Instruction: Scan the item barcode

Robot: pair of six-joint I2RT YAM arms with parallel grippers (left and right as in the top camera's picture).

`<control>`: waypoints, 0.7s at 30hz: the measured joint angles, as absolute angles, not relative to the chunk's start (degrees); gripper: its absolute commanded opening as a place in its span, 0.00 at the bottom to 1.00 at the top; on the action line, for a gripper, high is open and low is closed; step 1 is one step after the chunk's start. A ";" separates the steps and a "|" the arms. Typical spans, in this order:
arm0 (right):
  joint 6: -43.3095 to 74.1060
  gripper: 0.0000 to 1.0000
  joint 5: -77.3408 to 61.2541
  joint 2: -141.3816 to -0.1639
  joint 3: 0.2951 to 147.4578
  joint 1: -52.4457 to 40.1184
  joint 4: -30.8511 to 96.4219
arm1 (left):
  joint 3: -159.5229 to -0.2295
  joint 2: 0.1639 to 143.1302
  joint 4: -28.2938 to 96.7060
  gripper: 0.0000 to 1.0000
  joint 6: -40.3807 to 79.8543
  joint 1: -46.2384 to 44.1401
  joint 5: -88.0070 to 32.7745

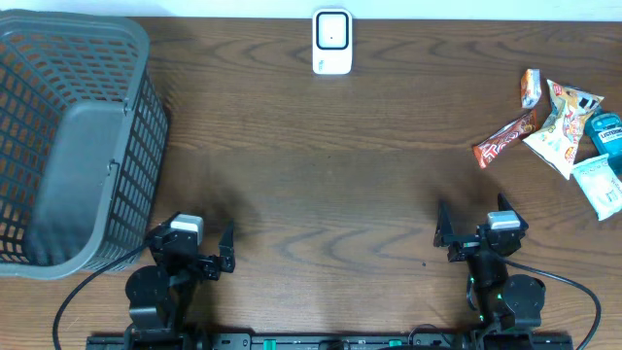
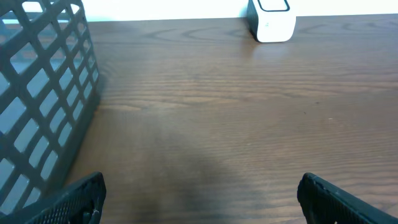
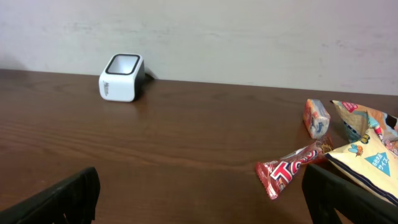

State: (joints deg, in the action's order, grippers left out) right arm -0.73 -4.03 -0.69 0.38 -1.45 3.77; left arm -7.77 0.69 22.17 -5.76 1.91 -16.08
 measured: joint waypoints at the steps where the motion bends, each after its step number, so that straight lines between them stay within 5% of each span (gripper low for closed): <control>1: -0.73 0.99 -4.03 -0.69 0.38 -1.45 3.79 | -7.75 0.69 21.89 0.98 -5.76 1.43 -16.36; 11: -0.73 0.99 -4.03 -0.69 0.38 -1.45 3.79 | -3.84 0.58 4.47 0.98 -5.76 -0.23 -15.90; 21: -0.73 0.99 -3.97 -0.69 0.38 -1.45 3.81 | -2.15 0.60 2.96 0.98 -5.74 -1.63 -10.22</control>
State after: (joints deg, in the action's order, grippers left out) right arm -0.73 -3.97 -0.69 0.38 -1.45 3.81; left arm -2.15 0.60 2.96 -5.74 -1.63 -10.22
